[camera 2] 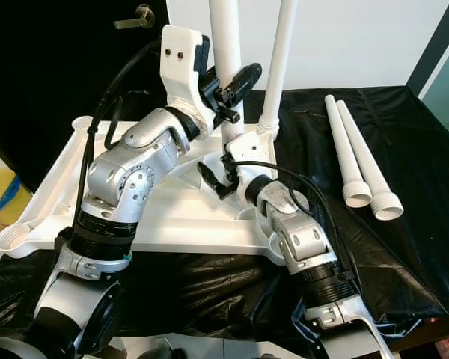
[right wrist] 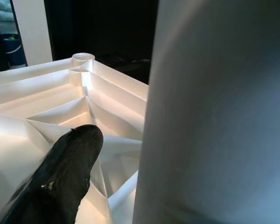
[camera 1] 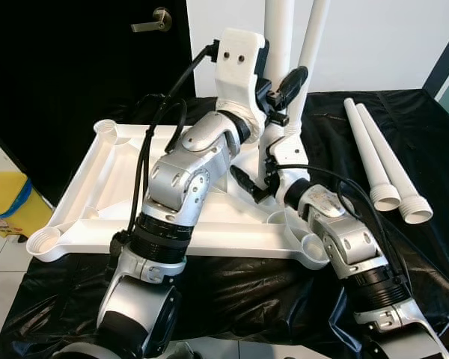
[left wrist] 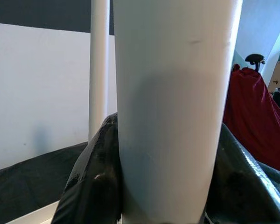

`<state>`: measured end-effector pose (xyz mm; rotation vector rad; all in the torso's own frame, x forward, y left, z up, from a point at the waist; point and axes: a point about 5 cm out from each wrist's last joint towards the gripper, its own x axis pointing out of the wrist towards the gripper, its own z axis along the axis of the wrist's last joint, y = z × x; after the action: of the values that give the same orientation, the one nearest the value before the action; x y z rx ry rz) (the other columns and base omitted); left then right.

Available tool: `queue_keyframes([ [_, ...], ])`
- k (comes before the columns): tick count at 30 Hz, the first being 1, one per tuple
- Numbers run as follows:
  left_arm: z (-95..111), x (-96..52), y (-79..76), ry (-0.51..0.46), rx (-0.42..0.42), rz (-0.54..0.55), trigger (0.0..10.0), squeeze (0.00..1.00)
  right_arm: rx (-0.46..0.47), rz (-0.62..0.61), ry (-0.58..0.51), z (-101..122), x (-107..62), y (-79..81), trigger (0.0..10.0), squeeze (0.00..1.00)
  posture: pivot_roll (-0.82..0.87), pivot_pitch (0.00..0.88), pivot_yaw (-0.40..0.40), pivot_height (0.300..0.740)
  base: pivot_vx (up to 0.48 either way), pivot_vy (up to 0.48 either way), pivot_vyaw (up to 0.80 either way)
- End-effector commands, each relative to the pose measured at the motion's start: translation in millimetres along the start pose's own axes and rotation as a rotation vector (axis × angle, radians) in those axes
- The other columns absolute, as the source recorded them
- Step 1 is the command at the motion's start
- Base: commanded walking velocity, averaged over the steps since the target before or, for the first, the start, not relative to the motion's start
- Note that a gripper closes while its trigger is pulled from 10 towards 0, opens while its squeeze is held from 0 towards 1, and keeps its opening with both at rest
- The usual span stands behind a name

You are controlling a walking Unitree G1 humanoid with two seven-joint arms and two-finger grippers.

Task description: Building children table

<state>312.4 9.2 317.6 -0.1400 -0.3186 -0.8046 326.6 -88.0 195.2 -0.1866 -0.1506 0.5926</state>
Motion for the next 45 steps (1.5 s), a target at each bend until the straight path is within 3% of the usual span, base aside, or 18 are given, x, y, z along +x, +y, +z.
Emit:
queue_keyframes([
  [1, 6.1, 1.5, -13.0, -0.035, 0.004, -0.054, 10.0, 0.00, 0.000, 0.008, -0.008, 1.5, 3.2, 0.6, 3.2, 0.00, -0.03, 0.005, -0.027, 0.740, 0.000, 0.000, 0.00],
  [2, 6.1, 1.5, -13.0, -0.035, 0.004, -0.054, 10.0, 0.00, 0.000, 0.008, -0.008, 1.5, 3.2, 0.6, 3.2, 0.00, -0.03, 0.005, -0.027, 0.740, 0.000, 0.000, 0.00],
  [3, 6.1, 1.6, -13.4, -0.036, 0.006, -0.054, 10.0, 0.00, 0.007, 0.008, -0.006, 0.8, 3.1, 0.5, 0.0, 0.00, -0.03, 0.006, -0.027, 0.740, 0.000, 0.000, 0.00],
  [17, 7.2, 2.6, -14.0, -0.041, 0.015, -0.055, 10.0, 0.00, 0.081, -0.024, 0.020, -5.2, 4.2, -0.1, 0.0, 0.00, -0.03, 0.017, -0.021, 0.740, 0.000, 0.000, 0.00],
  [18, 7.0, 2.8, -14.1, -0.040, 0.010, -0.059, 10.0, 0.47, 0.099, -0.051, 0.021, -5.8, 4.3, -1.7, 10.0, 0.00, -0.03, 0.022, -0.022, 0.740, 0.000, 0.000, 0.00],
  [19, 6.4, 2.8, -14.1, -0.040, -0.005, -0.062, 10.0, 1.00, 0.111, -0.074, 0.020, -6.1, 4.3, -3.0, 10.0, 0.00, -0.03, 0.023, -0.021, 0.740, 0.000, 0.000, 0.00],
  [24, 5.3, 1.1, -12.6, -0.046, -0.031, -0.062, 10.0, 1.00, 0.144, -0.144, 0.023, -7.6, 4.6, -7.1, 10.0, 0.00, -0.04, 0.028, -0.018, 0.740, 0.000, 0.000, 0.00],
  [27, 3.9, -1.1, -8.1, -0.045, 0.063, -0.029, 10.0, 1.00, 0.248, -0.248, 0.051, -13.5, 4.5, -15.8, 10.0, 0.00, -0.04, 0.030, -0.015, 0.740, 0.000, 0.000, 0.00],
  [28, 3.0, -2.3, -5.9, -0.045, 0.110, -0.013, 10.0, 0.00, 0.267, -0.277, 0.063, -15.8, 3.9, -18.6, 10.0, 0.00, -0.04, 0.032, -0.013, 0.740, 0.000, 0.000, 0.00],
  [34, 2.6, -5.4, -2.4, -0.062, 0.168, 0.018, 10.0, 0.00, 0.295, -0.327, 0.088, -20.9, 1.8, -24.0, 10.0, 0.00, -0.04, 0.035, -0.011, 0.740, 0.000, 0.000, 0.00],
  [39, -13.3, -24.9, 7.2, -0.047, 0.274, 0.069, 10.0, 0.00, 0.283, -0.474, 0.048, -24.1, -10.5, -36.1, 10.0, 0.00, -0.04, 0.048, -0.004, 0.740, 0.000, 0.000, 0.00],
  [45, -22.3, -29.2, 10.2, -0.011, 0.285, 0.076, 10.0, 0.00, 0.296, -0.485, 0.031, -23.6, -12.8, -35.2, 10.0, 0.00, -0.03, 0.048, -0.003, 0.740, 0.000, 0.000, 0.00],
])
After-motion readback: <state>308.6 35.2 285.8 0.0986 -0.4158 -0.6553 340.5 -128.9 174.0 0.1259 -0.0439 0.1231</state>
